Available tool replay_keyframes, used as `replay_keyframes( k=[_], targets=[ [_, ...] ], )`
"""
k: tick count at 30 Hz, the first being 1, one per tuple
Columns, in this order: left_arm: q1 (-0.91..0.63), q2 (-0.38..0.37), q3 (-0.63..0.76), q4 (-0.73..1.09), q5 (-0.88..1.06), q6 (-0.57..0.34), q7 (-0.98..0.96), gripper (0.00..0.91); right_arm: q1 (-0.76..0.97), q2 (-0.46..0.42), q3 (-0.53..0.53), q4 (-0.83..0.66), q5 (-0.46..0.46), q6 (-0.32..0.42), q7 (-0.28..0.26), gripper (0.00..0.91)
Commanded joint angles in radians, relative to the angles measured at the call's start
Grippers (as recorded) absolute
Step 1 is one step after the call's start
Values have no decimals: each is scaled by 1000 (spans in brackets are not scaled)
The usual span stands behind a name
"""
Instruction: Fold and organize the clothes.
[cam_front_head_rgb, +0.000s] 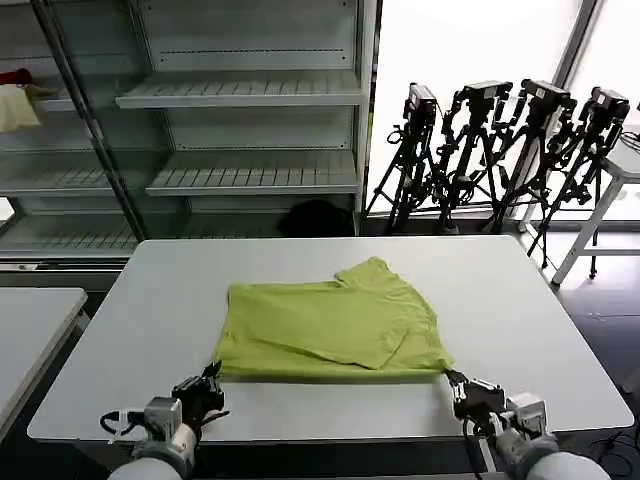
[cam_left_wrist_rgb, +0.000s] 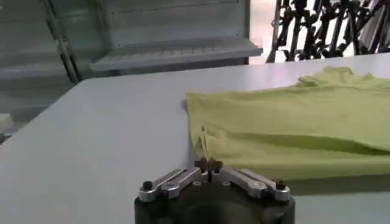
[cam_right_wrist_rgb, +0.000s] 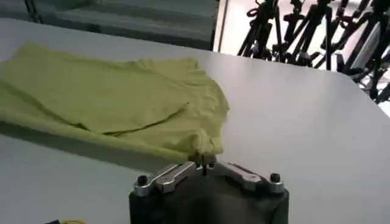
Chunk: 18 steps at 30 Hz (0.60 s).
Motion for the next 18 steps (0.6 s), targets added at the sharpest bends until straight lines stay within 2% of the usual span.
replay_keyframes(
  k=[1, 6, 9, 10, 11, 12, 13, 14, 15, 18],
  targets=[
    [230, -24, 6, -148, 86, 0, -84, 20, -205, 17, 46, 73, -9, 1, 60, 0],
    [243, -40, 7, -130, 90, -6, -108, 30, -209, 34, 26, 68, -31, 1, 77, 0],
    [254, -38, 12, -121, 96, -28, -105, 30, -210, 47, 8, 67, -41, 1, 108, 30],
    [251, -41, 13, -118, 96, -27, -106, 40, -209, 52, 6, 66, -44, 1, 113, 101],
    [247, -42, 11, -114, 95, -23, -107, 50, -209, 55, 3, 69, -48, 1, 123, 333],
    [246, -42, 11, -112, 94, -22, -106, 333, -210, 57, 0, 74, -49, 1, 130, 746],
    [245, -40, 10, -111, 93, -22, -106, 554, -212, 59, -2, 79, -49, 1, 135, 907],
    [244, -40, 12, -107, 94, -22, -108, 786, -215, 59, -2, 84, -48, 1, 140, 907],
    [244, -41, 14, -106, 95, -21, -111, 907, -219, 60, -1, 91, -46, 1, 142, 907],
    [257, -45, 19, -119, 102, -19, -118, 907, -230, 63, 9, 108, -34, 0, 159, 907]
  ],
)
